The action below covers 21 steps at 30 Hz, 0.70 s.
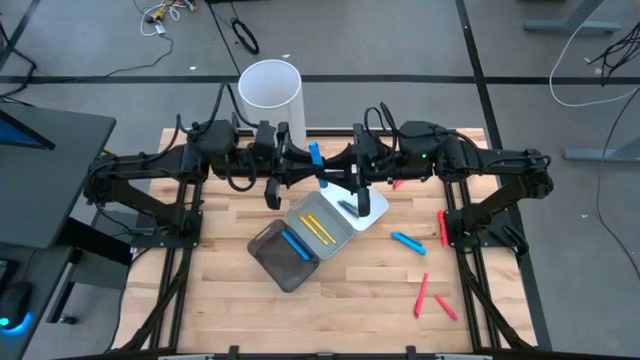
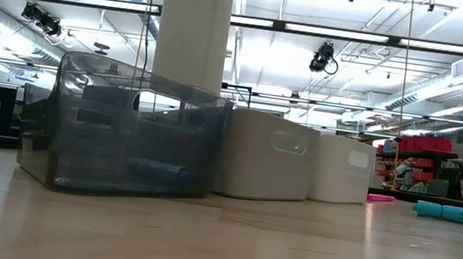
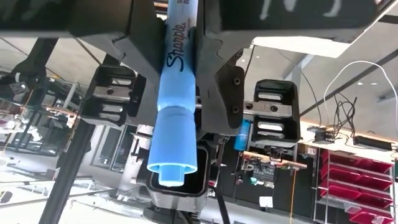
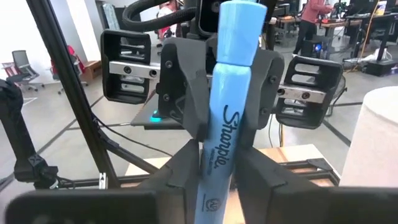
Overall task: Pick & Place Markers
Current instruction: Put the top blue highlighter into the black bin
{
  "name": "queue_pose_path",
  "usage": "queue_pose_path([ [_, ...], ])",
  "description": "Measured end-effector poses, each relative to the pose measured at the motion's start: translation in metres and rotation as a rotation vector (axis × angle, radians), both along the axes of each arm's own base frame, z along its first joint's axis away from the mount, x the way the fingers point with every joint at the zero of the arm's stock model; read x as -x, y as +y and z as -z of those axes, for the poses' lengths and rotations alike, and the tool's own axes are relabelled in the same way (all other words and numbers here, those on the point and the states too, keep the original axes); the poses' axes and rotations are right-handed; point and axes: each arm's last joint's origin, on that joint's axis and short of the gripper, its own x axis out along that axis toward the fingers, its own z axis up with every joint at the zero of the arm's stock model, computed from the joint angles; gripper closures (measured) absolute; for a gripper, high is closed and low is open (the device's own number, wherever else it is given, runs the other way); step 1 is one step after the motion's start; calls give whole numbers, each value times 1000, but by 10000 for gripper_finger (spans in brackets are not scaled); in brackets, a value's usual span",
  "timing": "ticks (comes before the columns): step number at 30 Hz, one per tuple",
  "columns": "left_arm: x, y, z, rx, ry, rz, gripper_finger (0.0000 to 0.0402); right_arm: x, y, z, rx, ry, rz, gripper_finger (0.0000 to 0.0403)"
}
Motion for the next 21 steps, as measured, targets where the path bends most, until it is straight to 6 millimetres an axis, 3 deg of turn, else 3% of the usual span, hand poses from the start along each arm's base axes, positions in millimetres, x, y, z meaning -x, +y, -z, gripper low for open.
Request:
queue_pose_path([
  [5,5,0,1,-45,35,-5,332,7,1,2,0,54,-10,253],
  [11,18,-1,8,-99,167,30,332,31,4,-7,-6,77,-28,200],
  [21,35,-3,24,-177,407,107,332,51,2,-17,-14,55,-23,178],
])
